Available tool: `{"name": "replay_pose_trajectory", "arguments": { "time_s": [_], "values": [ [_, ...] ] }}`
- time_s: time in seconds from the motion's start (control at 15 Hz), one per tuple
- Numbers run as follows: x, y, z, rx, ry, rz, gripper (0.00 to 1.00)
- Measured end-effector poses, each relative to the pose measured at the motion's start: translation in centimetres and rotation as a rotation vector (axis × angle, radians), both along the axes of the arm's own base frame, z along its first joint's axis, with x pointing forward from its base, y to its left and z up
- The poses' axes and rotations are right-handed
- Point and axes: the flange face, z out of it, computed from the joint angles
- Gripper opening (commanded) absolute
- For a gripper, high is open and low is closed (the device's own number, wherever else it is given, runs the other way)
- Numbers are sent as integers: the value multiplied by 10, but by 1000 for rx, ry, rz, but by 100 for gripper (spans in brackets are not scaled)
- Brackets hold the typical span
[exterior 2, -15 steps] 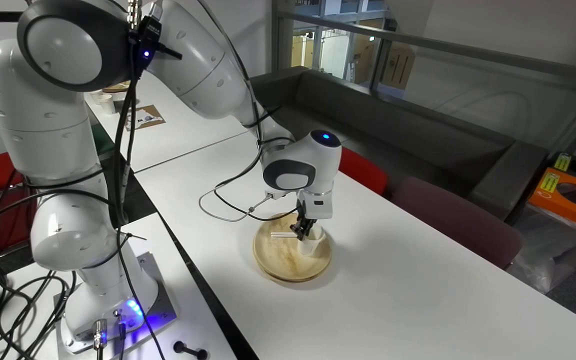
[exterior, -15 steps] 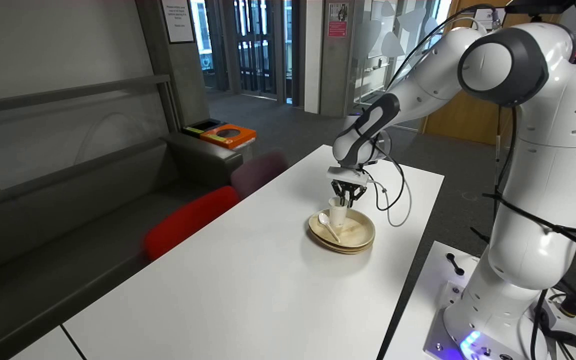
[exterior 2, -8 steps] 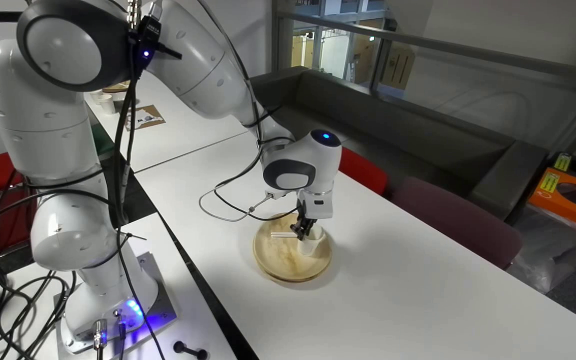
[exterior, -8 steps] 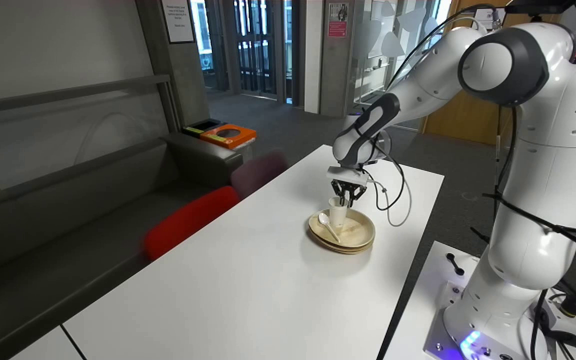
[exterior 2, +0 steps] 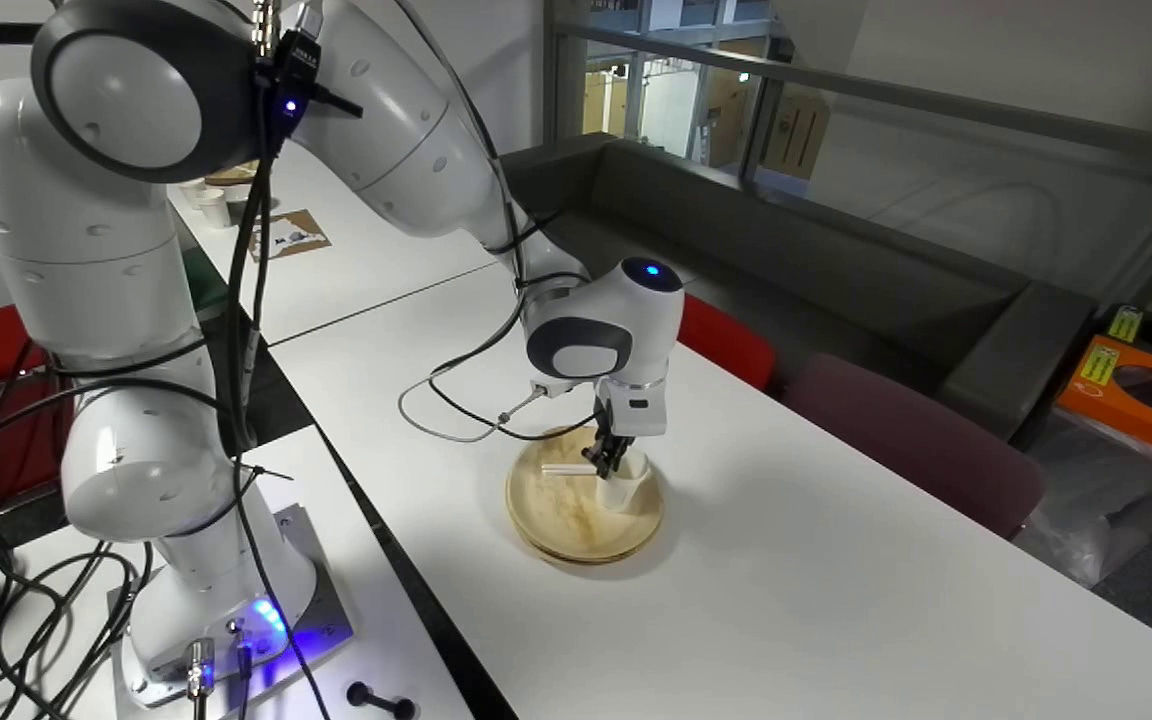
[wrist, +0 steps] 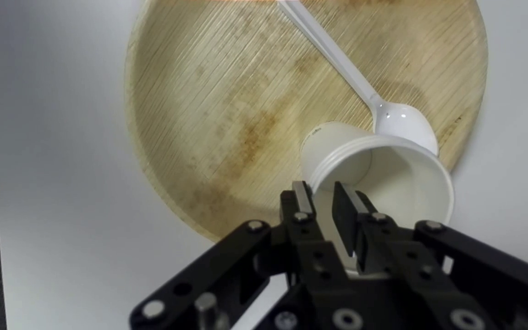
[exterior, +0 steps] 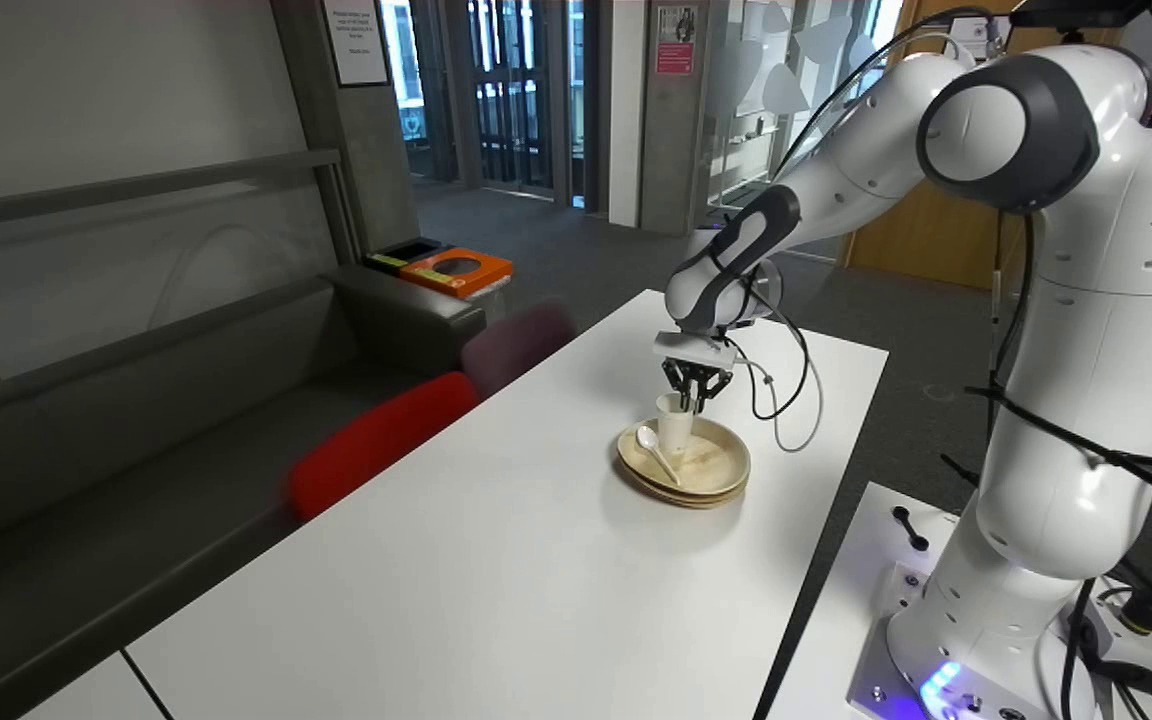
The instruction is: Remove the cup from the plate
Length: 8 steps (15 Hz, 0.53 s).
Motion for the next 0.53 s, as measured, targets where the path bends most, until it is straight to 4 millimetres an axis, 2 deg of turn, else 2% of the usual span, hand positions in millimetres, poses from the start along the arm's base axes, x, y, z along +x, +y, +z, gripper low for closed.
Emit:
{"name": "replay_pose_trajectory", "arguments": {
  "time_s": [0.13, 0.33, 0.53],
  "values": [
    [0, 0, 0, 0, 0, 0, 20],
    [0, 0, 0, 0, 0, 0, 25],
    [0, 0, 0, 0, 0, 0, 26]
  ]
}}
